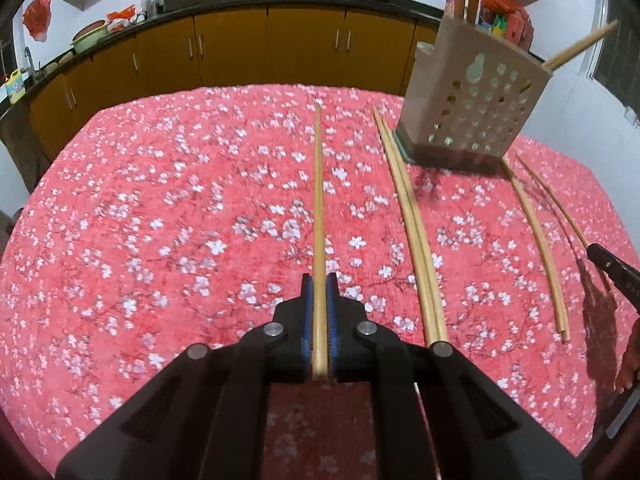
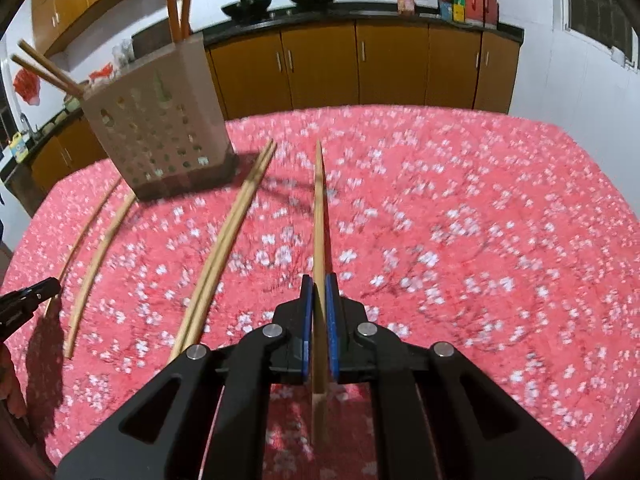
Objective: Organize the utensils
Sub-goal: 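Lift the left chopstick upright over the holder while the right tool does likewise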
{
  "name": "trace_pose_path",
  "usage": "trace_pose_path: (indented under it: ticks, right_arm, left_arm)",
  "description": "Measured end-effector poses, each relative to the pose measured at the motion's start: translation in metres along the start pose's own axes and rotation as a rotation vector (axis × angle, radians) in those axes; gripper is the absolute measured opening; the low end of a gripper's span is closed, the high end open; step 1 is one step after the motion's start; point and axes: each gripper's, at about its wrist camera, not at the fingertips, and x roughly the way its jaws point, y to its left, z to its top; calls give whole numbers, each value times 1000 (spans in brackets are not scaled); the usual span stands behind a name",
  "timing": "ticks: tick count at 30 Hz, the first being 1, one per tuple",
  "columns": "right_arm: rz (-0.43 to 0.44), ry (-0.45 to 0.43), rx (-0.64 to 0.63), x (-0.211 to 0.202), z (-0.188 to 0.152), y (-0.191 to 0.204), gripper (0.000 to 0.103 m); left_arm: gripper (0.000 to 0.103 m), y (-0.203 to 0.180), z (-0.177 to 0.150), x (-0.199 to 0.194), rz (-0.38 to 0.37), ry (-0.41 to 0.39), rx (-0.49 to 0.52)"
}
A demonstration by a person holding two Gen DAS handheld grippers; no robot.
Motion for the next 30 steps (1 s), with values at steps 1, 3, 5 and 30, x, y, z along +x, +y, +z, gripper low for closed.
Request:
trace_pose_path:
  ticks: [1,3,5,30]
  right_arm:
    - [1,-14,3,-5,3,-1,8]
    - [5,-49,9,-18,10,-4,8]
    - [7,-81,13,-27,17,-6,8]
    - [69,-372,-7,-121,84,5,7]
  left_arm:
    - [8,2,1,-4,-5,-12,0]
    - [8,1,5,-18,-7,-43,8]
    - [8,1,10,-31,-8,-74,15]
    - [8,-4,77,-160,-121,-419,36]
